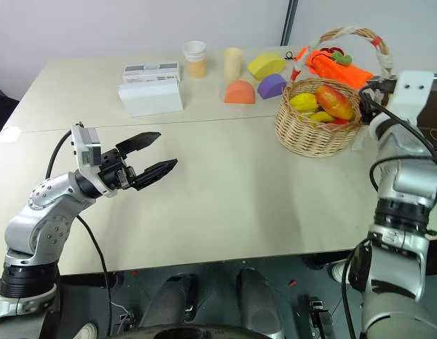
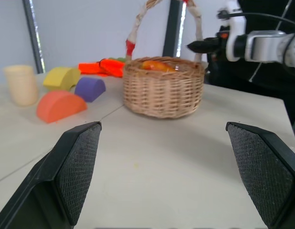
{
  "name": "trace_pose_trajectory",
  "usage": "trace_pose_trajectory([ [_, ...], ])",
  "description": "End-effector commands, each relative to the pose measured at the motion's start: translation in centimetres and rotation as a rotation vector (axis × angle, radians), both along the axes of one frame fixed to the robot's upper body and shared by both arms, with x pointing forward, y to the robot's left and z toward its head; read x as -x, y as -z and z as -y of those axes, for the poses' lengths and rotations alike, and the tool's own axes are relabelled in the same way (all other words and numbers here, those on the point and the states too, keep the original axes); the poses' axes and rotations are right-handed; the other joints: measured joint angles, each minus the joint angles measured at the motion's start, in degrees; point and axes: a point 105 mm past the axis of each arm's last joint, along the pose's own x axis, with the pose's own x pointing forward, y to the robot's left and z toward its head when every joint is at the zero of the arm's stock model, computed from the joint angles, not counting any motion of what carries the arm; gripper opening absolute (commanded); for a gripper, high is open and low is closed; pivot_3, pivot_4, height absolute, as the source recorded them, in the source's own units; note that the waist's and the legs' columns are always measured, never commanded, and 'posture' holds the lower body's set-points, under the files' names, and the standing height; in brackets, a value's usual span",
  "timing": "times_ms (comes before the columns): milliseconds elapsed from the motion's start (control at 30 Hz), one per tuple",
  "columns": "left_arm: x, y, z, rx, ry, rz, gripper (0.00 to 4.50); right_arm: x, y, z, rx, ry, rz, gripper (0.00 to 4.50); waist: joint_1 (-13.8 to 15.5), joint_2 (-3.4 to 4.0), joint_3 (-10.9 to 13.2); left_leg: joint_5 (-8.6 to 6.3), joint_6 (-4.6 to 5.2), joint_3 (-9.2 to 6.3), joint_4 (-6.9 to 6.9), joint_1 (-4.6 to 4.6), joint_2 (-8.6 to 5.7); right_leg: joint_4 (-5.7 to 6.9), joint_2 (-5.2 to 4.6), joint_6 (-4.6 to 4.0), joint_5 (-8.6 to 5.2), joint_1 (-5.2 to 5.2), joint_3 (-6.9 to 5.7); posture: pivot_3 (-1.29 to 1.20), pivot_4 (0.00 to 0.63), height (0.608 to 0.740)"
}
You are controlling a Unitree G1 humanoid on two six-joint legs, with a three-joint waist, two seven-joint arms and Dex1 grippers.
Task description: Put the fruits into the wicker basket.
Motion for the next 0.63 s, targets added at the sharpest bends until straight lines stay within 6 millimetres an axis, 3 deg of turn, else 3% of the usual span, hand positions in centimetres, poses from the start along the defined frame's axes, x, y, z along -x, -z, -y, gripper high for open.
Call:
trace_pose_trajectory([
  [33,-0.5,-0.1,-1.8,-0.02,-0.129,0.047,4.5,3.4,-0.7,0.5,0.06,-0.051,0.076,2.86,0.6,0.0,0.0,-0.01,0.02,0.0,0.01,0.01,0.0,-0.01,0.0,0.01,-0.01,0.01,0.0,0.0,0.15,0.732],
  [167,-1.2,1.6,-3.9,-0.077,-0.273,0.014,4.5,6.1,1.4,-2.0,0.1,-0.255,0.058,2.86,0.6,0.04,0.0,-0.01,0.02,0.05,0.09,0.02,0.0,-0.01,-0.04,-0.09,-0.06,0.04,0.05,0.0,0.15,0.732],
  [367,-2.1,5.0,-7.1,-0.167,-0.513,-0.028,4.5,7.8,4.2,-9.3,0.239,-0.646,-0.023,2.86,0.1,0.06,0.0,-0.01,0.02,0.12,0.08,0.31,0.1,-0.02,0.02,-0.05,-0.25,0.26,0.09,0.0,0.15,0.732],
  [467,-2.0,6.4,-8.3,-0.137,-0.598,-0.042,4.5,7.6,5.9,-12.2,0.237,-0.759,-0.021,2.86,0.5,0.04,0.0,-0.01,0.02,0.09,0.09,0.27,0.13,-0.05,0.01,-0.06,-0.24,0.24,0.07,0.0,0.15,0.732],
  [633,-1.5,7.0,-9.1,-0.117,-0.639,-0.044,4.5,6.8,6.8,-13.9,0.217,-0.821,-0.01,2.86,0.8,0.03,0.0,-0.01,0.01,0.09,0.11,0.2,0.04,-0.06,-0.19,-0.24,-0.13,0.23,0.07,0.0,0.15,0.732],
])
